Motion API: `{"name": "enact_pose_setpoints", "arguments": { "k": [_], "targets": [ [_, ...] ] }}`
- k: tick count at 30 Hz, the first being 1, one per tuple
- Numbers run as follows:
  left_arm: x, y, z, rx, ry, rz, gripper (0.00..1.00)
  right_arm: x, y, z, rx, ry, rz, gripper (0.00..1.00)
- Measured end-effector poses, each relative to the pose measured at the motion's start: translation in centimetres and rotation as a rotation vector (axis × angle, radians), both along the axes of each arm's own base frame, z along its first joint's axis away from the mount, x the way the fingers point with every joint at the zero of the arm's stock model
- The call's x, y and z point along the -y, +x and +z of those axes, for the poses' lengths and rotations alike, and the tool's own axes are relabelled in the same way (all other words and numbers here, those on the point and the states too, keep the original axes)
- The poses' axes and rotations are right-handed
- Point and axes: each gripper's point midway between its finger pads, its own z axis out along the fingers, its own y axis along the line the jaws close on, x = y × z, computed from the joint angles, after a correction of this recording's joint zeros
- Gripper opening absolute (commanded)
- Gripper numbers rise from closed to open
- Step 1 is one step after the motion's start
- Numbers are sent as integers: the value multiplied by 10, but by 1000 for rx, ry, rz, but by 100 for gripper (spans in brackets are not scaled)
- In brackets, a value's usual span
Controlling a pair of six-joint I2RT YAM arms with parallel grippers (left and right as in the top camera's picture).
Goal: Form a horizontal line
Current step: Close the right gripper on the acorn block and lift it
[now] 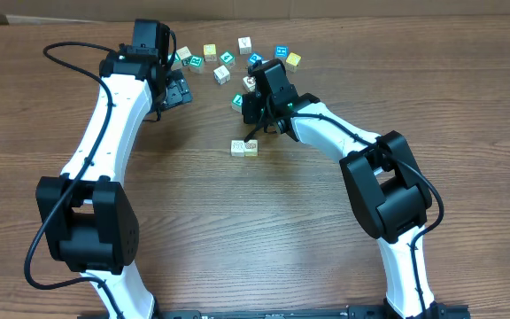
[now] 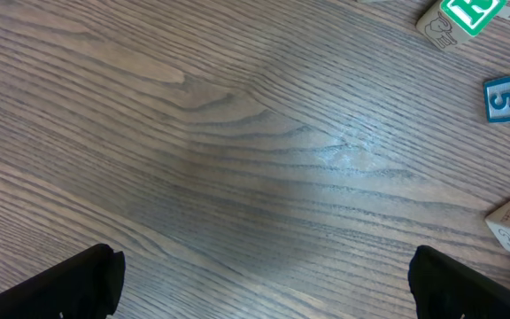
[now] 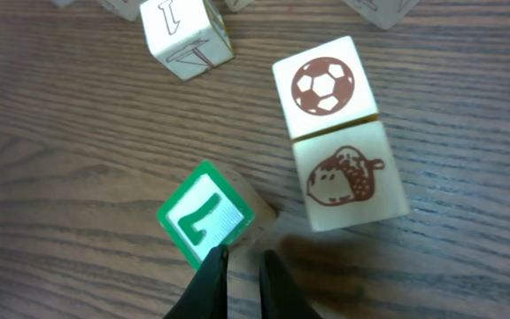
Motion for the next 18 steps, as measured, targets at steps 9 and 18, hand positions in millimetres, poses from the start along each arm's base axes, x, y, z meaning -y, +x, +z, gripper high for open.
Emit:
{"name": "enact_pose_setpoints", "arguments": {
  "k": [9,18],
  "targets": [
    [0,0,0,0,0,0,100,5,1,16,12,-38,56,39],
    [0,0,0,0,0,0,100,20,26,57,188,-165,111,42]
  ]
}}
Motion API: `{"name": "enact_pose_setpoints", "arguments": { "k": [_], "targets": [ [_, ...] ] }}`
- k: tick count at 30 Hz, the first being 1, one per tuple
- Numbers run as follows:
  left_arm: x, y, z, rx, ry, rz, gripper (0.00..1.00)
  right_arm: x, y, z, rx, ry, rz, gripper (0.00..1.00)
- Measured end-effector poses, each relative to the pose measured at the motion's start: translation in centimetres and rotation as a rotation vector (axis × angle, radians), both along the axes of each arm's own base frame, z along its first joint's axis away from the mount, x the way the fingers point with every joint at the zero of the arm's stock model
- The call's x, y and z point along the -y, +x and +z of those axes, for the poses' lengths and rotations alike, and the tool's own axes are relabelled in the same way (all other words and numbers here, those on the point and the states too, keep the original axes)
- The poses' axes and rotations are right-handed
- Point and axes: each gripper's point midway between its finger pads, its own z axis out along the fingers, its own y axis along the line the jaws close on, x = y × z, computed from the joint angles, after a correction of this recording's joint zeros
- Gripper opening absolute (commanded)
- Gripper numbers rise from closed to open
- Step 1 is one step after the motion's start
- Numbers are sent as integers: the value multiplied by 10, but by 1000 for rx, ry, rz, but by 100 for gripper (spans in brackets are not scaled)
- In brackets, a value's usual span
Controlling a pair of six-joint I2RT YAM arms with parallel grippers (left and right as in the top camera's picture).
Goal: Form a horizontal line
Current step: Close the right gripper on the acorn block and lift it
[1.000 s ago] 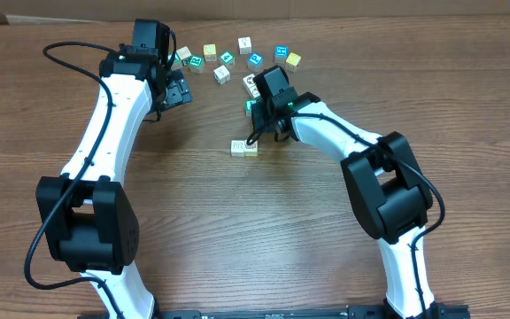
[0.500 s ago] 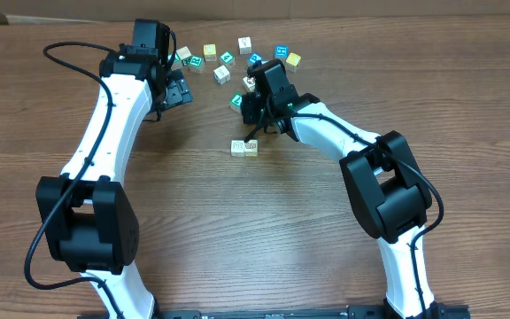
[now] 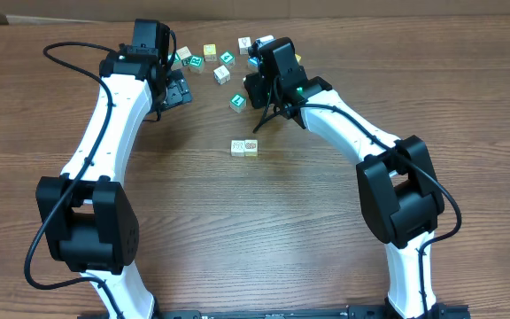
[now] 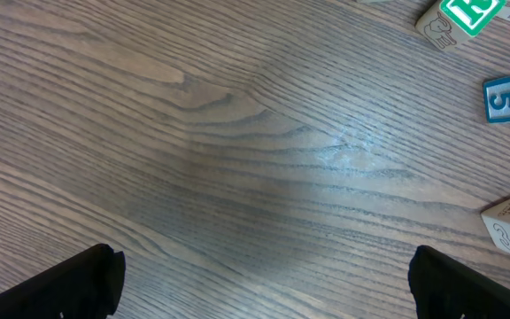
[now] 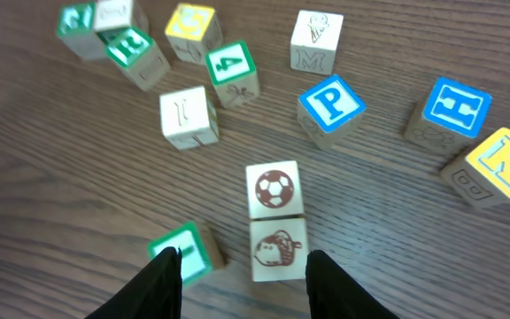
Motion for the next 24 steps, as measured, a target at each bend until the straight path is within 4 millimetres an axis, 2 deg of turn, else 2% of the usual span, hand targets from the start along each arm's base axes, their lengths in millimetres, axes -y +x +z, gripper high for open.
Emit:
{"name": "enact_pose_setpoints", "arguments": {
  "k": [3,8,16,18,24],
  "targets": [
    [0,0,0,0,0,0,100,2,2,0,17,-26,13,46],
    [0,0,0,0,0,0,100,1,5,-7,38,-55,40,46],
    [0,0,0,0,0,0,100,1,5,-58,-17,-97,58,46],
    [0,0,0,0,0,0,100,1,6,-62,-17,-98,59,46],
    [0,0,0,0,0,0,99,-1,10,-59,4,-90,59,45]
  ]
}}
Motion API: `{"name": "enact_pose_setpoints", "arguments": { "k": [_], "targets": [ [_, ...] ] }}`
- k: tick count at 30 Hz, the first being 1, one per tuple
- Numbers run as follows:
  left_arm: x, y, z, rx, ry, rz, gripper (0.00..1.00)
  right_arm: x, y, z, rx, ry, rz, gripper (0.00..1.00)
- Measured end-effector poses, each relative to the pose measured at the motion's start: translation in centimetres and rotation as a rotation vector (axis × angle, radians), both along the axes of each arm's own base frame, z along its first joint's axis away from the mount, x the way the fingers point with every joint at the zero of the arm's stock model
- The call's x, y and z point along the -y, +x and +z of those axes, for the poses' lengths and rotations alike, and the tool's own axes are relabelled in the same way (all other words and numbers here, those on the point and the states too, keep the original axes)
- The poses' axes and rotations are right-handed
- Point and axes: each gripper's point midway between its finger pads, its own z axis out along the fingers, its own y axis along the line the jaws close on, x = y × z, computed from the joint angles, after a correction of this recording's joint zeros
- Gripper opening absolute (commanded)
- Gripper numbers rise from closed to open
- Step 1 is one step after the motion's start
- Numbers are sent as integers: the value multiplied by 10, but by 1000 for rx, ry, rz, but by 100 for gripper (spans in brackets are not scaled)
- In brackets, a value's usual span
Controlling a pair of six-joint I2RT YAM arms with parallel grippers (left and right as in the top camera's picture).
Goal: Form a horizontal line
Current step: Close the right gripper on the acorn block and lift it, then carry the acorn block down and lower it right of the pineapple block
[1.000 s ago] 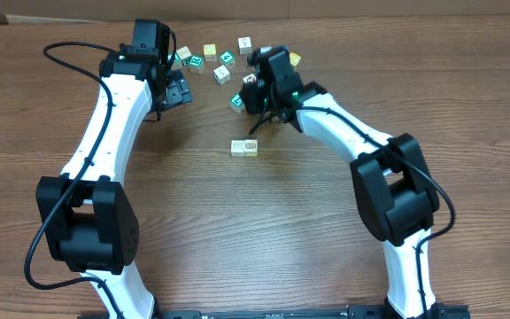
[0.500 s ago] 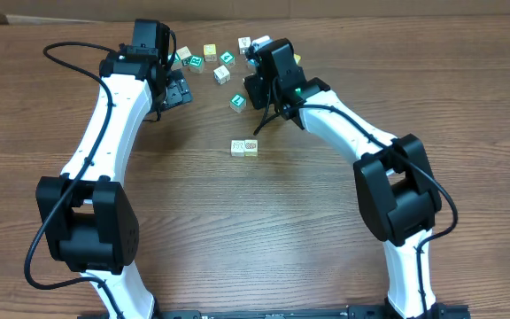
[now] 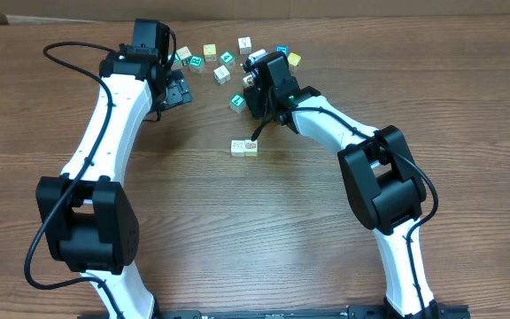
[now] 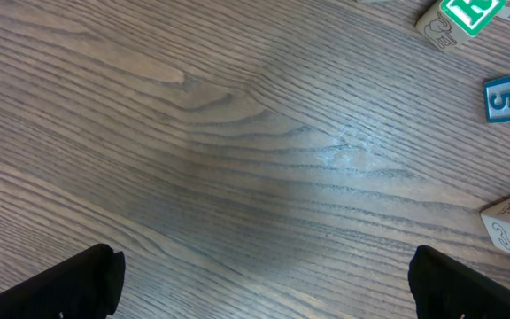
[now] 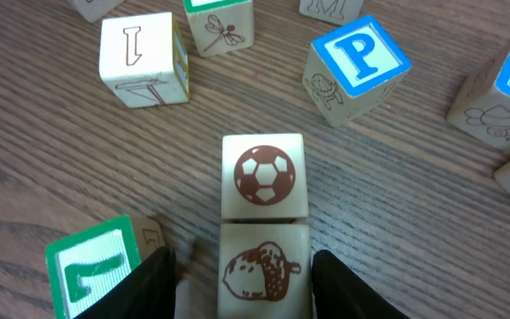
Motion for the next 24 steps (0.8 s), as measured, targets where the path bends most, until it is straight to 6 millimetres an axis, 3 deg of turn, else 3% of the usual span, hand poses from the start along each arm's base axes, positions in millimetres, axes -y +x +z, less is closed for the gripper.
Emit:
{"name": "enact_pose_setpoints", "arguments": {
  "k": [8,19,24],
  "targets": [
    [0,0,0,0,0,0,100,6,3,0,2,-3,-7,20],
    [0,0,0,0,0,0,100,10,-3,1,-37,-11,-22,18],
    [0,0,0,0,0,0,100,21,-16,19,-79,-32,-62,18]
  ]
}}
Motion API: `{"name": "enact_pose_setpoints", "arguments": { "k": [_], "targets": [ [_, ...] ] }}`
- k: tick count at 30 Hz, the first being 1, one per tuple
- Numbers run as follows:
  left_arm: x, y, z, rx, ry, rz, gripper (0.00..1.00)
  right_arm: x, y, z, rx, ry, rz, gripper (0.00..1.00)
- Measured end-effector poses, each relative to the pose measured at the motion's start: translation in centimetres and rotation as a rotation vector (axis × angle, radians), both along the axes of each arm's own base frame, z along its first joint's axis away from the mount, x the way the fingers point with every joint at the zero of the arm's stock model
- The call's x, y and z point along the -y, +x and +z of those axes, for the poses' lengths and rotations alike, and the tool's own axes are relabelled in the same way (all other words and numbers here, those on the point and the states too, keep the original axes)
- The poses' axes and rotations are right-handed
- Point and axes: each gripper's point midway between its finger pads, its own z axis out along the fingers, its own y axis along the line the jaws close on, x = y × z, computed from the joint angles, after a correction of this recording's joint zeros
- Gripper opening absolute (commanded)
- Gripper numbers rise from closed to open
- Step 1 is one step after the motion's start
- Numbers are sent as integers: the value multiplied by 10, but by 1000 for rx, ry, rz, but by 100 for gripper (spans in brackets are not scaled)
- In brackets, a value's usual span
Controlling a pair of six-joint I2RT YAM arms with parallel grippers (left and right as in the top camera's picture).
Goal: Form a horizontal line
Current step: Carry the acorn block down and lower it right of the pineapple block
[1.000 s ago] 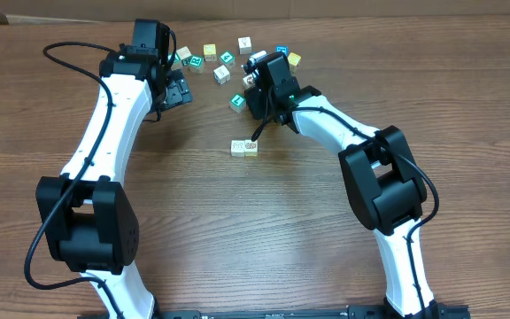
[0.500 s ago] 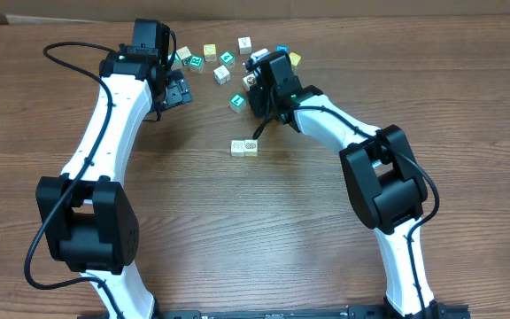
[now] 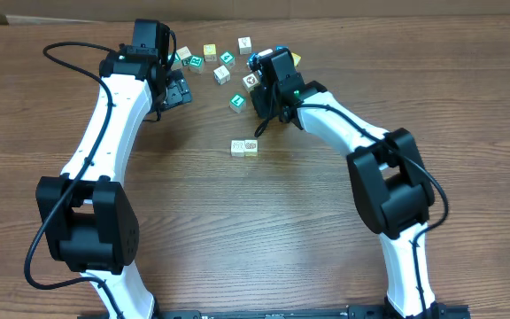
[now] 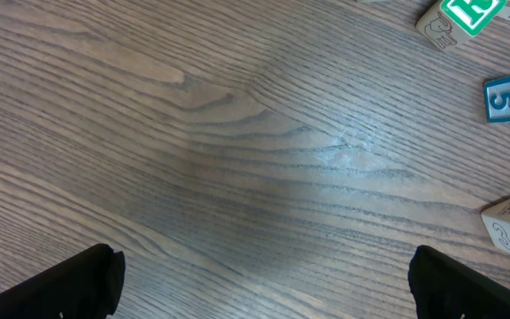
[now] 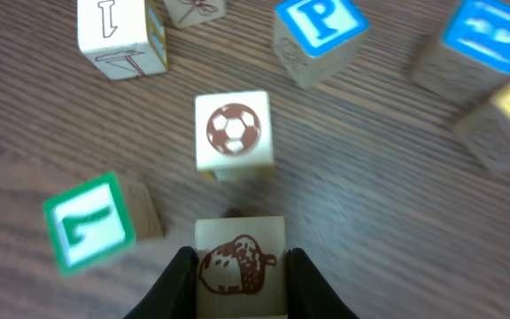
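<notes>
My right gripper [image 5: 240, 275] is shut on a wooden acorn block [image 5: 240, 264], now a small gap away from the soccer-ball block [image 5: 233, 131]. In the overhead view the right gripper [image 3: 262, 91] sits among the loose blocks at the back. Two pale blocks [image 3: 244, 147] lie side by side at mid-table. A green-faced block [image 5: 88, 220] lies just left of the held one. My left gripper [image 4: 268, 283] hangs open over bare wood, its fingers [image 4: 78, 279] wide apart.
Loose blocks lie around: a blue P block [image 5: 319, 27], a blue H block [image 5: 485, 40], a white I block [image 5: 113, 31]. More blocks [image 3: 211, 55] are scattered near the far edge. A blue 5 block [image 4: 509, 97] and a green R block [image 4: 463, 16] lie right of the left gripper.
My right gripper was open, its fingers either side of the acorn block, which touched the soccer-ball block. It is now shut on the acorn block, which stands apart from the soccer-ball block.
My right gripper was shut low beside the green block. Then it was open and higher, with the whole cluster in view. Then it was down with its fingers around the acorn block. It now holds that block. The left arm has stayed still.
</notes>
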Motion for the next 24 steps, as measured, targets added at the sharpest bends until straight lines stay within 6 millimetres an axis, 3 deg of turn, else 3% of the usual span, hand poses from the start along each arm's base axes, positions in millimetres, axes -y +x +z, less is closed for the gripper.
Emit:
{"name": "enact_pose_setpoints", "arguments": {
  "k": [5,8,13,24],
  "targets": [
    [0,0,0,0,0,0,100,18,-20,32,-47,-31,-59,18],
    [0,0,0,0,0,0,100,29,-37,36,-114,-48,-104,18],
    [0,0,0,0,0,0,100,47,-72,19,-285,-78,-217,17],
    [0,0,0,0,0,0,100,46,-97,-1,-416,-3,-336,17]
  ]
}}
